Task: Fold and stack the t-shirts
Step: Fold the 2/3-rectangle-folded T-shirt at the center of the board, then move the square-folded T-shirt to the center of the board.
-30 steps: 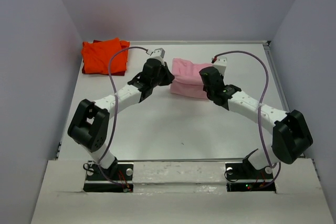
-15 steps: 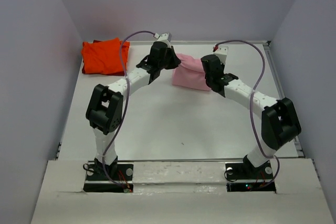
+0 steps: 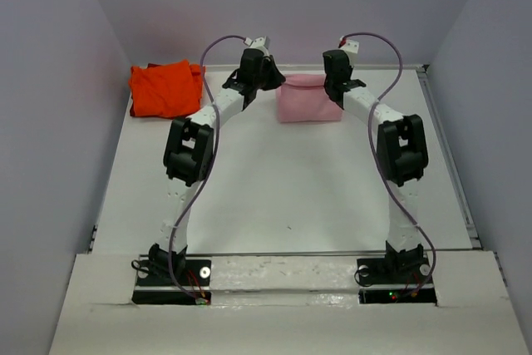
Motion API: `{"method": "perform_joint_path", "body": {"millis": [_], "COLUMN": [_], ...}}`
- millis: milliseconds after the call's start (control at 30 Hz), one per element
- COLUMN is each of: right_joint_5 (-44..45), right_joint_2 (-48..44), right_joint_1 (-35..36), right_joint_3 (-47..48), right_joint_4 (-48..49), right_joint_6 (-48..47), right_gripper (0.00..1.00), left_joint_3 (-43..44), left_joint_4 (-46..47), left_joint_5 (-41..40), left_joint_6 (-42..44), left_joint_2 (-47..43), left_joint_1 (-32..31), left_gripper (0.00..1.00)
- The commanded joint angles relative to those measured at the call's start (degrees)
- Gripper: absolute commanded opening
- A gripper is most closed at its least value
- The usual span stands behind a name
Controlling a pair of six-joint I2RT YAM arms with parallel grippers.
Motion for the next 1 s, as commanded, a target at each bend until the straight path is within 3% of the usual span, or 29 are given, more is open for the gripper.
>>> {"method": "perform_joint_path", "body": {"millis": [0,33,67,100,167,200,233,300,600,833,900,967], "right_joint_5": [-4.33,-5.13,-6.1,-6.11,-7.86,-7.52,-8.39,-8.57,-10.24,-13.75,-17.0,-19.11], "right_joint_2": [10.99,13.81,18.79,20.58,22.53,22.36,22.01,19.48,6.37,0.21,0.65,1.44], "right_joint_1": [-3.5,-3.5,-4.02,-4.02,-4.02,-4.02,-4.02,-4.02,-3.41,-1.74,-1.13,-0.24], "right_joint_3": [14.73,18.02,21.18,23.82,25.78,25.35,24.65,21.76,5.76,2.14,2.4,3.45], "right_joint_4": [-4.45,-6.05,-7.89,-9.74,-10.2,-9.5,-9.23,-8.62,-1.5,-2.55,-3.16,-4.22], "right_joint_6": [-3.28,-3.72,-4.51,-4.43,-5.13,-4.87,-5.04,-4.69,-8.02,-8.91,-8.82,-8.64], "right_gripper": [0.04,0.18,0.43,0.54,0.7,0.75,0.83,0.87,0.89,0.89,0.89,0.89], "left_joint_3": [6.43,6.87,7.75,7.84,5.66,4.34,2.41,0.73,-7.18,-3.14,-4.8,-11.98], "left_joint_4": [0.08,0.7,1.4,2.1,4.12,5.09,5.79,6.41,5.19,-10.8,-15.35,-15.82], "left_joint_5": [-0.02,0.77,1.47,2.0,-0.44,-0.72,-0.98,-1.77,-0.37,-2.65,-3.18,-4.84], "left_joint_6": [-0.9,-1.78,-3.53,-4.15,-4.42,-4.08,-3.81,-3.37,-2.14,5.67,8.65,9.81], "left_joint_2": [5.39,6.53,8.28,8.65,8.13,7.6,7.08,5.67,-6.45,-16.82,-21.29,-25.77], "left_joint_1": [3.81,4.33,5.12,5.48,5.74,5.75,5.75,5.75,4.87,4.6,4.6,4.6], "left_gripper": [0.01,0.11,0.44,0.52,0.81,0.85,0.86,0.89,0.9,0.9,0.9,0.9]}}
